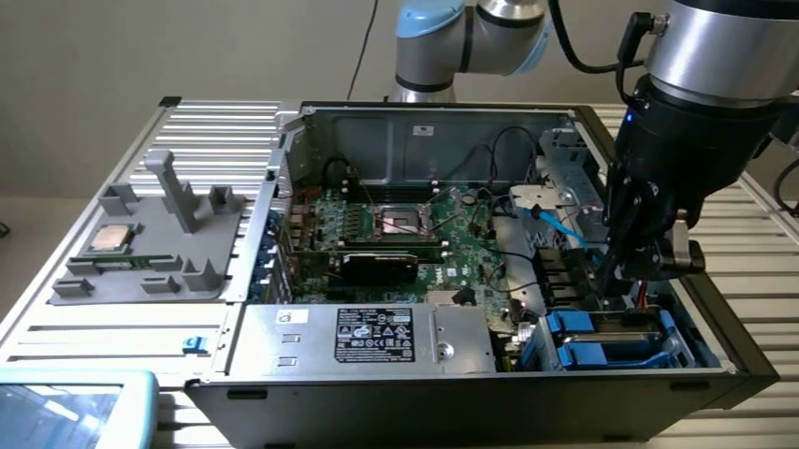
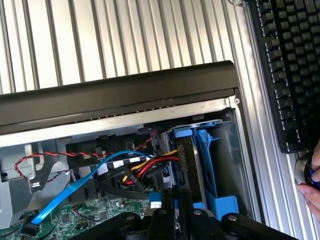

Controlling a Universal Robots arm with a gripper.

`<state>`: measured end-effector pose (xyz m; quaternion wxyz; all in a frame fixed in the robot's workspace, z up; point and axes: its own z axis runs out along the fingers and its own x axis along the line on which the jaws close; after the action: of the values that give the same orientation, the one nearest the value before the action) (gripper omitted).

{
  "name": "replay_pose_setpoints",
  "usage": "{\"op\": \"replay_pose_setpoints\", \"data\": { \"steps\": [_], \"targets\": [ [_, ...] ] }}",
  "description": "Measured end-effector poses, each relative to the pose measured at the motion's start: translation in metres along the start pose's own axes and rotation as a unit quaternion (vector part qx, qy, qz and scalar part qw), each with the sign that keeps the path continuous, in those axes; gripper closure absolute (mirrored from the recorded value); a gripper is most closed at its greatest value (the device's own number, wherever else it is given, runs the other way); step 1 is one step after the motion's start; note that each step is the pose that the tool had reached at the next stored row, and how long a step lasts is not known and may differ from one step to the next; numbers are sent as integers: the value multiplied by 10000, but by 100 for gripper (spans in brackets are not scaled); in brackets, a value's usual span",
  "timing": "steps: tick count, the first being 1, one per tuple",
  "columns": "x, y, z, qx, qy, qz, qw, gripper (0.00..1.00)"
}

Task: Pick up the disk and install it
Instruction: 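Insert the first disk wire, then insert the second disk wire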

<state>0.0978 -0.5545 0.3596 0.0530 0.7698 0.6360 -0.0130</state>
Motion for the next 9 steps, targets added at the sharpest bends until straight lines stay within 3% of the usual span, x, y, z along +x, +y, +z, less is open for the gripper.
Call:
{"op": "replay_pose_setpoints", "data": {
  "steps": [2,4,6,9],
  "targets": [
    [-11,24,3,136,-20,-13,9999,84],
    [-22,52,6,250,-37,-24,9997,84],
    [-31,92,10,300,-46,-29,9995,84],
    [-32,103,11,307,-47,-30,9995,84]
  ]
}}
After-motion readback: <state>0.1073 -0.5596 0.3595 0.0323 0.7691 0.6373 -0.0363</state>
